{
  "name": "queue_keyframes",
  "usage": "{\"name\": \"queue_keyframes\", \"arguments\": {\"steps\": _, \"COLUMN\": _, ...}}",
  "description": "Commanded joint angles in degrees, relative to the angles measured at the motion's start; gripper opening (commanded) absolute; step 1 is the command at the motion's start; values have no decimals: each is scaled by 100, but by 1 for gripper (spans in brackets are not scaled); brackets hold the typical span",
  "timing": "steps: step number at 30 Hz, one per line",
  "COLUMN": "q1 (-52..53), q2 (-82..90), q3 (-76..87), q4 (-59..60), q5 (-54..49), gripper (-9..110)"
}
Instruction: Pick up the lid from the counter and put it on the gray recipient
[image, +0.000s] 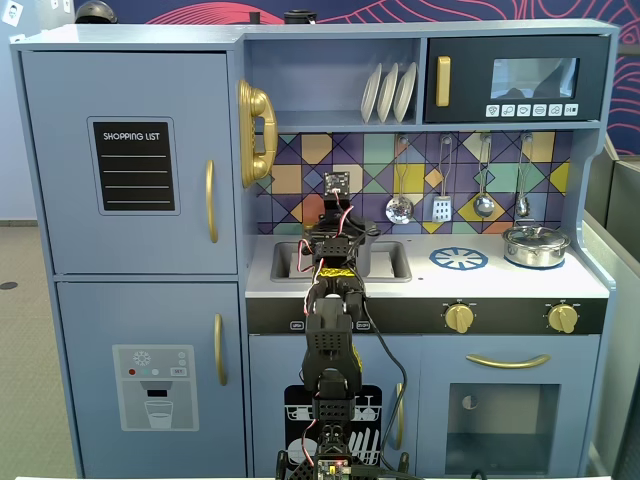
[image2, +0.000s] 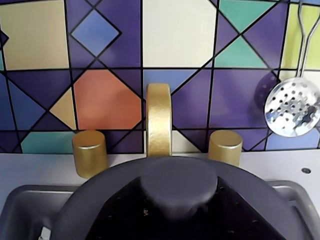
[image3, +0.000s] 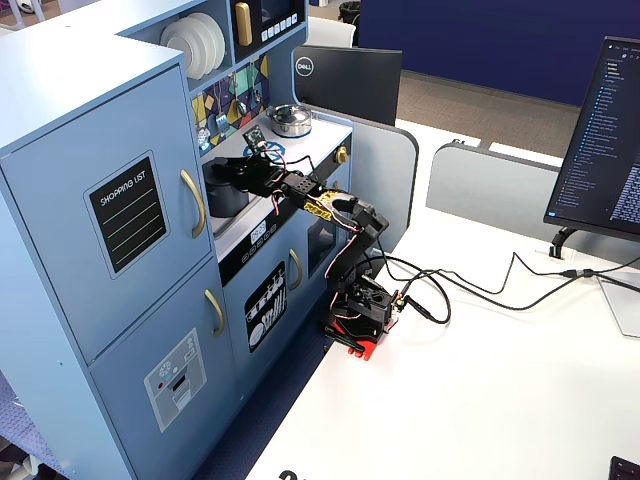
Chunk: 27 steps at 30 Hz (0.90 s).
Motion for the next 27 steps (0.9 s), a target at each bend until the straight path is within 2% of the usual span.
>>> {"name": "queue_keyframes", "arguments": {"steps": 1, "q1": -79, "q2": 0, "q3": -79, "q4": -290, "q5": 35, "gripper": 0}}
{"name": "queue_keyframes", "arguments": {"steps": 24, "q1": 9, "q2": 378, "q3": 105, "q4": 97, "q5": -141, "gripper": 0}}
{"name": "queue_keyframes", "arguments": {"steps": 27, "q1": 0, "q2": 554, "q3": 97, "q4": 457, "q5": -149, "gripper": 8}}
